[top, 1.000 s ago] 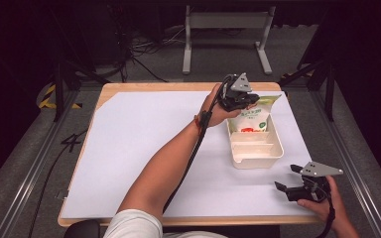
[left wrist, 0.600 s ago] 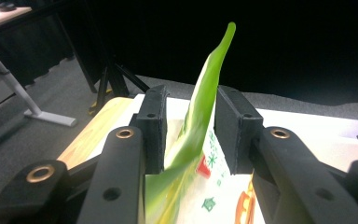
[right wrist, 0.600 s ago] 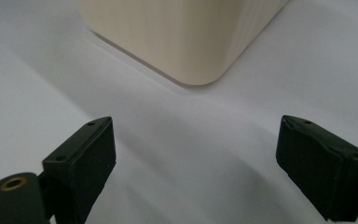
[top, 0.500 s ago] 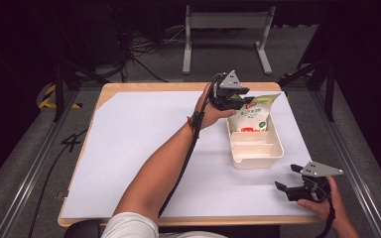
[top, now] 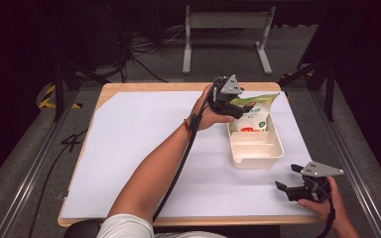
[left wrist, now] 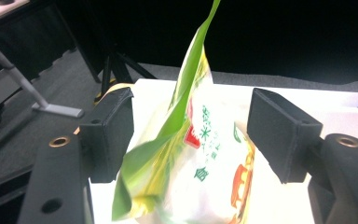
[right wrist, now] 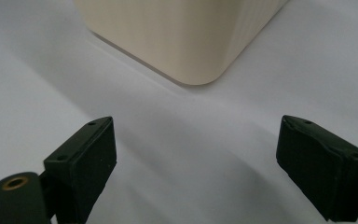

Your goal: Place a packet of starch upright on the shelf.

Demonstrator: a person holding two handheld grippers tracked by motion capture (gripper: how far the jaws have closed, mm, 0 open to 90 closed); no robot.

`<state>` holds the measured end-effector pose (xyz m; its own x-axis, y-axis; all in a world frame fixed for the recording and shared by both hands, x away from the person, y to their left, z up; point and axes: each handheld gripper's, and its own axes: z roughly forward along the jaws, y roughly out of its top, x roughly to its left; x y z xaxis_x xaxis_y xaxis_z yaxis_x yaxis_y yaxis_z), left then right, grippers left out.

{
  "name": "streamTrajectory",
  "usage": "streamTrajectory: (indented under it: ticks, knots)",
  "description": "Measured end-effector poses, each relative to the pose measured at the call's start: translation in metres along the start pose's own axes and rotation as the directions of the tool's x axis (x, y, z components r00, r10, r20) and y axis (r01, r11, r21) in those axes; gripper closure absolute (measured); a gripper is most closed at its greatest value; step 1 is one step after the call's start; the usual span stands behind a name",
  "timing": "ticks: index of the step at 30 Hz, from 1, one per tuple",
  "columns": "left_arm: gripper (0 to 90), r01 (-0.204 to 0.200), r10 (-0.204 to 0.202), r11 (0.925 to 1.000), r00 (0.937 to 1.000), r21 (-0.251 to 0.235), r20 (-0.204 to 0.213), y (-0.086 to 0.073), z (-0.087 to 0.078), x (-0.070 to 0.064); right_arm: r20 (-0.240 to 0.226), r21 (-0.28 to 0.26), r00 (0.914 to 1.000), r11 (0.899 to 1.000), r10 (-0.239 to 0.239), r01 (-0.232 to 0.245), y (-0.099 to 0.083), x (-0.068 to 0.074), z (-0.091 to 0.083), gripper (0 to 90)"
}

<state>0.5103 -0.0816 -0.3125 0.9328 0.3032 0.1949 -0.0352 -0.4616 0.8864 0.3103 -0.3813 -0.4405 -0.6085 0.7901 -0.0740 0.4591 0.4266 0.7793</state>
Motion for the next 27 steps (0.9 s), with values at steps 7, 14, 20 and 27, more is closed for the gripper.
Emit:
streamTrajectory:
  ticks: [7, 14, 20, 27]
  knots:
    - [22.3, 0.002, 0.0, 0.9996, 0.9988, 0.028, -0.049, -0.004, -0.01, 0.0, 0.0, -0.002, 1.0, 1.0, 0.001, -0.001, 0.001, 0.0, 0.001, 11.7]
    - [16.8, 0.038, -0.035, 0.9987, 0.9965, 0.035, -0.076, -0.008, -0.021, 0.006, -0.002, 0.002, 1.0, 1.0, -0.005, 0.005, 0.001, 0.001, 0.001, 11.8]
    - [14.5, 0.031, -0.026, 0.9979, 0.9966, 0.057, -0.078, -0.016, -0.03, 0.007, 0.0, 0.003, 1.0, 1.0, -0.002, 0.003, 0.001, 0.001, 0.001, 11.7]
    - [12.4, 0.032, -0.025, 0.9951, 0.9969, 0.094, -0.074, -0.027, -0.042, 0.008, 0.0, -0.001, 1.0, 1.0, -0.006, 0.006, 0.001, 0.002, 0.001, 11.8]
